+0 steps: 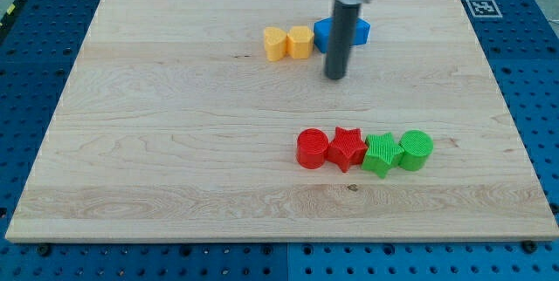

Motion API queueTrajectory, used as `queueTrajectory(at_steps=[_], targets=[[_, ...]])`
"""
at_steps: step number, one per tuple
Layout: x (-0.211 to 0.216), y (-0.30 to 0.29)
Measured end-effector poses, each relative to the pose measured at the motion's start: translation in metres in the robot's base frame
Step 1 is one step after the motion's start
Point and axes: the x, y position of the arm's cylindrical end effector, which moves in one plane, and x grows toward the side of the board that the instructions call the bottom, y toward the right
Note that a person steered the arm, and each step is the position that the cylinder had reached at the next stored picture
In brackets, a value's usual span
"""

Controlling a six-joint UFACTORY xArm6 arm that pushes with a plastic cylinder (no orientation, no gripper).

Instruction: Separate the yellow heart and the yellow hexagon

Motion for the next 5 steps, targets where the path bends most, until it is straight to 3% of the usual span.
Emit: queueTrajectory(at_steps=[1, 2, 3, 4, 5], targets=[[-0.006, -0.09], [-0.044, -0.169], [-0.114, -0.182], [-0.11, -0.136], [-0.078, -0.11]])
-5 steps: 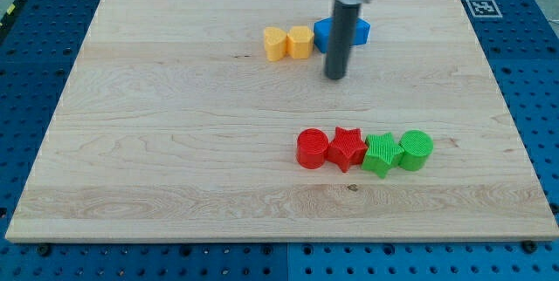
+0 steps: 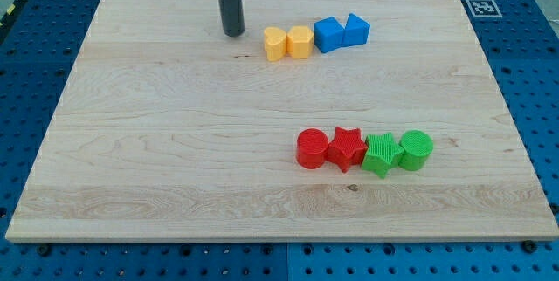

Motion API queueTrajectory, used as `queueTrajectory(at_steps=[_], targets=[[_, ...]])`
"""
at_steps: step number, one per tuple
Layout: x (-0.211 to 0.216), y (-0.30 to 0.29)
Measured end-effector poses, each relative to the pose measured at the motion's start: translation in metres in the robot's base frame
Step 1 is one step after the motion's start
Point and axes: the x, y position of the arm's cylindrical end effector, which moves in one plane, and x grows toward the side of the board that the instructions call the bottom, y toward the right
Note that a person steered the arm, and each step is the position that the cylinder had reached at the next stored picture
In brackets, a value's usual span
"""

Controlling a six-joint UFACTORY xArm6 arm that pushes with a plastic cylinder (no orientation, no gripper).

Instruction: Separate the yellow heart and the yellow hexagon

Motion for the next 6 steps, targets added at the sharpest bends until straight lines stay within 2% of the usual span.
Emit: queueTrajectory(at_steps=[2, 3, 4, 5, 6], targets=[[0.042, 0.035], [0.033, 0.008], [-0.011, -0.009], [0.004, 0.057], [0.037, 0.074]])
